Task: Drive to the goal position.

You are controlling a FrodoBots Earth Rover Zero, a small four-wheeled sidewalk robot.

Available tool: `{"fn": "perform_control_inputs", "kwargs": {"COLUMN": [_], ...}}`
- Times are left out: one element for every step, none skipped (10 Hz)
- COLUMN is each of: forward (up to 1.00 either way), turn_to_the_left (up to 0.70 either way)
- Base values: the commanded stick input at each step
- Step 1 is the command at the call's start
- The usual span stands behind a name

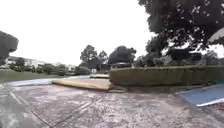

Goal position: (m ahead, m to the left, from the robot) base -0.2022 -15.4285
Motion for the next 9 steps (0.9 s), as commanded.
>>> {"fn": "perform_control_inputs", "kwargs": {"forward": [0.5, 0.5, 0.5, 0.5, 0.5, 0.5, 0.5, 0.5, 0.5], "turn_to_the_left": [0.0, 0.0, 0.0, 0.0, 0.0, 0.0, 0.0, 0.0, 0.0]}}
